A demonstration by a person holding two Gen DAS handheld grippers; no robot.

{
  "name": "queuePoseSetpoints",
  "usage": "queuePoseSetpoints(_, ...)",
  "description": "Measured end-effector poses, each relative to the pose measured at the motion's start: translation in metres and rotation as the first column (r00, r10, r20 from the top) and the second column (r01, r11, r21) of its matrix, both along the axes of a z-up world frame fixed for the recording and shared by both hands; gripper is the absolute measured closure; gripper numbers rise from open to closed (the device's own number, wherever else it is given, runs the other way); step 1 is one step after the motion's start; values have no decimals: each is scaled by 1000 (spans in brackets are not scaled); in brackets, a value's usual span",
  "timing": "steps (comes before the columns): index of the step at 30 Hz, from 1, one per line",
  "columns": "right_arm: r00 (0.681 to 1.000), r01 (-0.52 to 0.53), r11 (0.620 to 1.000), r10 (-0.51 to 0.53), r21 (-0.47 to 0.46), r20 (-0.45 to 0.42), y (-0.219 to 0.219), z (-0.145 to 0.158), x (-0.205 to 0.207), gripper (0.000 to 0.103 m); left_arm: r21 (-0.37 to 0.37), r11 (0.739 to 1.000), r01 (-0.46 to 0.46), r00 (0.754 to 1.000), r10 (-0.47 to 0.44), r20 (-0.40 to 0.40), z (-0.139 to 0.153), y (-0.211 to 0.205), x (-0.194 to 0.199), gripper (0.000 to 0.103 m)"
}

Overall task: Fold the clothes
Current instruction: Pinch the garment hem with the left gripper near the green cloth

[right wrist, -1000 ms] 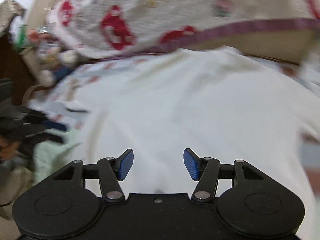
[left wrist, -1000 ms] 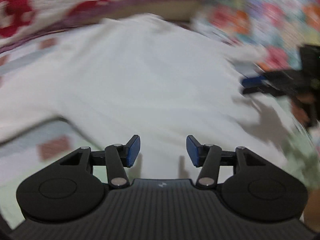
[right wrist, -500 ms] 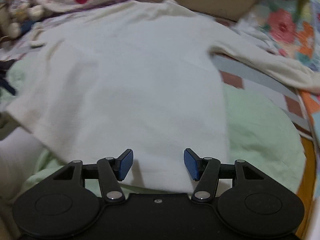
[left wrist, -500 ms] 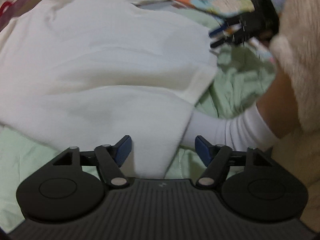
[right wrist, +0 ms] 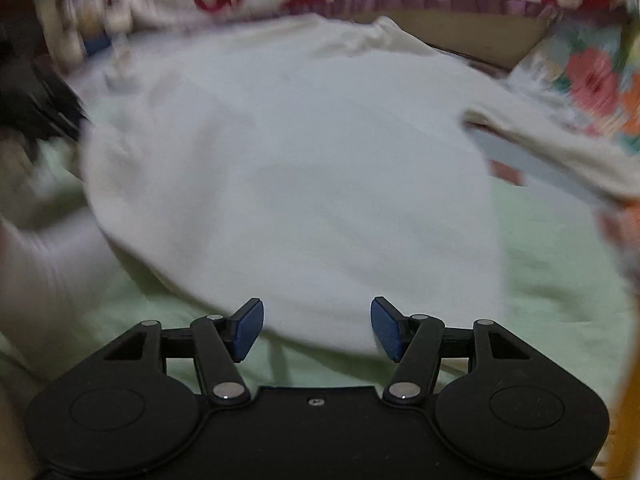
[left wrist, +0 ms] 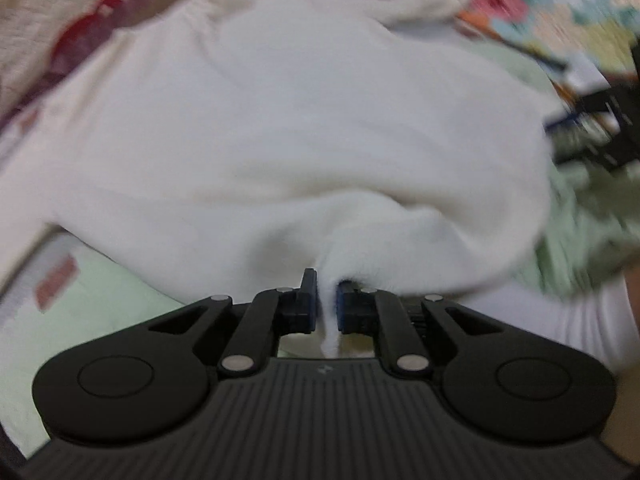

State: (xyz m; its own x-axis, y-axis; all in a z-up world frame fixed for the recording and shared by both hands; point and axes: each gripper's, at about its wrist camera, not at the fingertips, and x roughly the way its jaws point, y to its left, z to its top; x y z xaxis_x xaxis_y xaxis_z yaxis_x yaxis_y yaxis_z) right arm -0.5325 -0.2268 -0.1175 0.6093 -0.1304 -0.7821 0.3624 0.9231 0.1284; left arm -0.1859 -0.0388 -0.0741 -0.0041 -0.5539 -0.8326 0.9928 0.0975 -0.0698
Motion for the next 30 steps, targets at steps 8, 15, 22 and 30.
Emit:
queuePoseSetpoints(8, 969, -120, 941, 42, 315, 243, 7, 3, 80, 37, -139, 976, -167, 982, 151, -113, 16, -24, 34, 94)
queuePoseSetpoints(15, 956, -249, 947, 206, 203, 211, 21, 5, 140, 61, -156, 960, -233, 967, 212, -141, 14, -32, 42, 94)
queuePoseSetpoints(22, 968, -38, 974, -19, 221, 250, -10, 4, 134, 72, -142, 938, -316, 939, 287, -192, 14, -16, 62, 80)
queuePoseSetpoints(30, 947, 151, 973, -193, 174, 256, -19, 4, 140, 72, -77, 951, -301, 927, 273, -256, 0, -17, 55, 61)
